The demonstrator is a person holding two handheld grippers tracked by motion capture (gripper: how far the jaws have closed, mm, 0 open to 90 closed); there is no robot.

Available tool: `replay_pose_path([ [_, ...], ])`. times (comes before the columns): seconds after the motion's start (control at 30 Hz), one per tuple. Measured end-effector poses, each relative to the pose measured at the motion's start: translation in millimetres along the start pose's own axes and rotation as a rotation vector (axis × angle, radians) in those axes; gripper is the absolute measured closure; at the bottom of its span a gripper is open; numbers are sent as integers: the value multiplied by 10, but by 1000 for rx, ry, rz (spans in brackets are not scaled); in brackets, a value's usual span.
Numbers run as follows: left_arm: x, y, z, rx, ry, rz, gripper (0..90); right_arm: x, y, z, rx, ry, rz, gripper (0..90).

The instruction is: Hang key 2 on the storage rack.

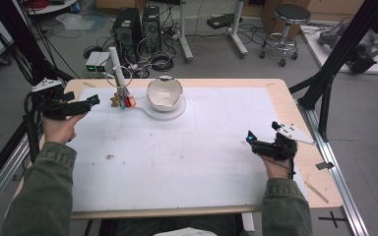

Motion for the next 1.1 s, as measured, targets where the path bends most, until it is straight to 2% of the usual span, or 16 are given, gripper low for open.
replay_pose_path([
  [0.13,5,-70,13,-7,13,8,16,0,-1,-1,1,-1,0,7],
  [0.3,24,-159,-6,-4,8,1,16,-2,-1,-3,2,-1,0,7],
  [0.53,82,-275,-38,-29,22,-2,16,-2,-3,0,-2,0,3,7],
  [0.63,93,-311,-39,-26,23,-5,16,-5,-4,3,-5,2,5,7],
  [0.9,92,-496,37,-19,49,2,16,-6,-7,4,1,0,6,7],
  [0.97,94,-536,49,-31,62,8,16,-8,-8,2,4,0,8,7],
  [1.1,110,-600,40,-44,70,-28,16,-11,-10,10,-1,2,12,7],
])
Point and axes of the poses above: each handheld gripper's, and its own axes: x roughly backward along the jaws, y roughly out of its top, z roughly to its left, the point moved 4 cm from there along -x, roughly forward along the jaws, and after that the axes turned 12 degrees about z, right-handed, at the moved point
